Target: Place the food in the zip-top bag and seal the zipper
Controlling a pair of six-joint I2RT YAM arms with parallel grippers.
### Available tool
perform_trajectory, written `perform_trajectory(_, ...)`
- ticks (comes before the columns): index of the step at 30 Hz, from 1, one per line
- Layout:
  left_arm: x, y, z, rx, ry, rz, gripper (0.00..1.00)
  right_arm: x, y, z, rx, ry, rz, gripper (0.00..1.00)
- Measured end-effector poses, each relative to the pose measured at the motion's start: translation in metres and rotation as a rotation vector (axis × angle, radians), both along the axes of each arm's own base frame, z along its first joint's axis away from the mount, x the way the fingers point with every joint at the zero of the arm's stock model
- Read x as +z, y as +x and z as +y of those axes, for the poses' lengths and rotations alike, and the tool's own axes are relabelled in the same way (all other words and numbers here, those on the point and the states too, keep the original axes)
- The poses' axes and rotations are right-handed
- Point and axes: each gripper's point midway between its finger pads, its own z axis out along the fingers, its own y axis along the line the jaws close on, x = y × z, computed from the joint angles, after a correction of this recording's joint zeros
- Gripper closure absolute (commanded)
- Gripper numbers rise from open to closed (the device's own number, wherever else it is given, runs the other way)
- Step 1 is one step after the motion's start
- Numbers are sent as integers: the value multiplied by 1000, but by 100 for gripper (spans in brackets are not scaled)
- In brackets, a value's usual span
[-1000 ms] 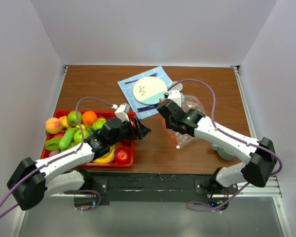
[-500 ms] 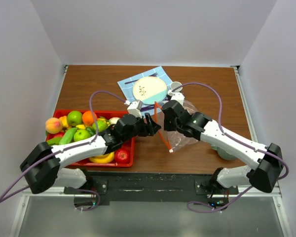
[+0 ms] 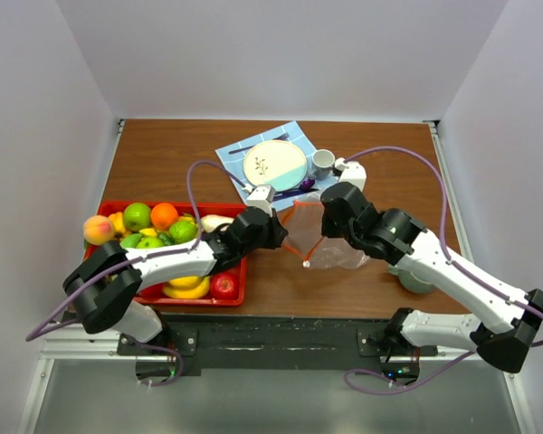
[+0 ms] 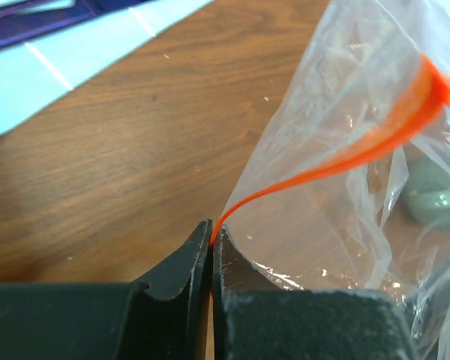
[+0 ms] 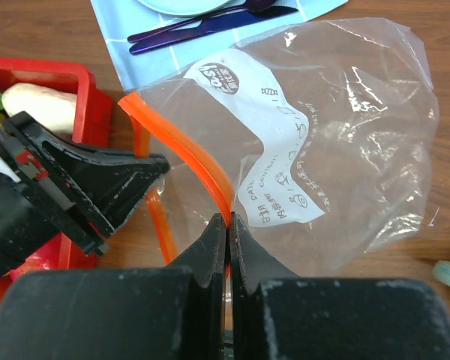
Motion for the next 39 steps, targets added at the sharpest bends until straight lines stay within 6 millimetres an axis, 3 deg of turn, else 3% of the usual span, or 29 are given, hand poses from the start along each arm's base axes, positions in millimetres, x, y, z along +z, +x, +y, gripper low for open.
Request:
perform_trajectory(3, -3, -6, -5, -33, -5, 9, 92, -6, 1, 3, 9, -16, 14, 100)
perform_trajectory(9, -3, -18, -12, -90, -18, 12, 70, -59, 5, 23, 47, -58, 105, 100)
perform_trajectory(11, -3, -20, -10, -95, -12, 11, 57, -72, 5, 26, 55, -74, 131, 100)
perform_trajectory(17, 14, -25, 2, -83, -16, -7, 43, -72, 11, 35, 60, -46, 113, 100)
perform_trajectory(21, 40, -26, 18, -38, -31, -44, 35, -70, 13, 38, 61, -30, 101, 100)
perform_trajectory(27, 47, -31, 61, 98, 39, -25, 23, -70, 13, 40, 67, -21, 100, 100)
perform_trajectory(35, 38, -48, 156, 420, 241, 92, 18, -75, 10, 42, 77, -8, 113, 100)
perform_trajectory(39, 34, -61, 192, 507, 309, 119, 17, -77, 9, 43, 82, -2, 118, 100)
